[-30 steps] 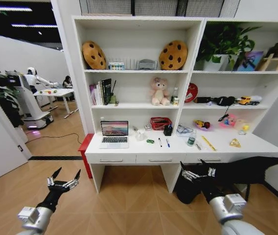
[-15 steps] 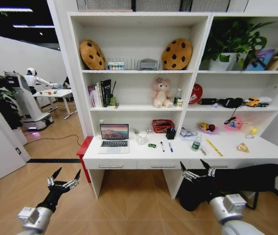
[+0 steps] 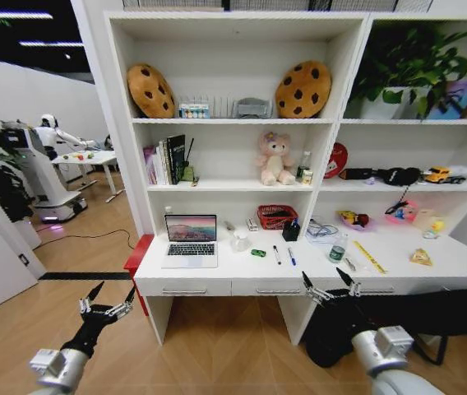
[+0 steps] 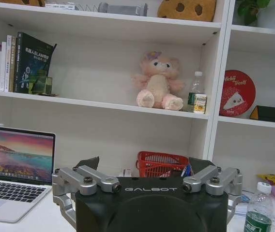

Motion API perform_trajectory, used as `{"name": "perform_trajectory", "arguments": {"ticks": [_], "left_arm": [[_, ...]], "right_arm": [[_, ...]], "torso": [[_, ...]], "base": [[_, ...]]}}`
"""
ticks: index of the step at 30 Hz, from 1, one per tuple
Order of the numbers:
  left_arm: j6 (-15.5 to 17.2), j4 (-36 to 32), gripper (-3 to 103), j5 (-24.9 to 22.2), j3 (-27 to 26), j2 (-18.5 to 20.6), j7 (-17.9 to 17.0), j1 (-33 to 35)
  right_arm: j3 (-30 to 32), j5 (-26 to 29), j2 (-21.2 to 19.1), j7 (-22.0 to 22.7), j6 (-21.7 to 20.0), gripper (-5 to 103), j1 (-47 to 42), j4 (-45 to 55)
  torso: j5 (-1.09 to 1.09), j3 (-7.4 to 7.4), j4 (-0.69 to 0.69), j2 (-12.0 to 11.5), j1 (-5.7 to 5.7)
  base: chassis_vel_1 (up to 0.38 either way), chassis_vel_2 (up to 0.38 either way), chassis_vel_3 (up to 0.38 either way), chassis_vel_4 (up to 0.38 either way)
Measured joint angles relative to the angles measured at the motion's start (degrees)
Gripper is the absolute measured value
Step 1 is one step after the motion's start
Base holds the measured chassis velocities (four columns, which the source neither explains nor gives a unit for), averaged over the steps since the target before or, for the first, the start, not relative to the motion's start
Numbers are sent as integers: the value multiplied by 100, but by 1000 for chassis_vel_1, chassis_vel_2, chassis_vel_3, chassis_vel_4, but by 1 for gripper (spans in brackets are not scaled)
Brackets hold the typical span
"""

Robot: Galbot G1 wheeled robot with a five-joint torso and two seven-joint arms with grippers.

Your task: Organize the objects on the table.

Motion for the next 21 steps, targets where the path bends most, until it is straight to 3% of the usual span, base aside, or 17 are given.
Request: {"name": "perform_trajectory", "arguments": {"ticks": [21], "left_arm": [[26,30,100,16,41,-5,5,-59]], "right_arm": [[-13,-22,-19,-43,12,100,22,-82]], "torso": [[-1,0,-1,0,0]], "base": [[-118,116,116,-117]]}}
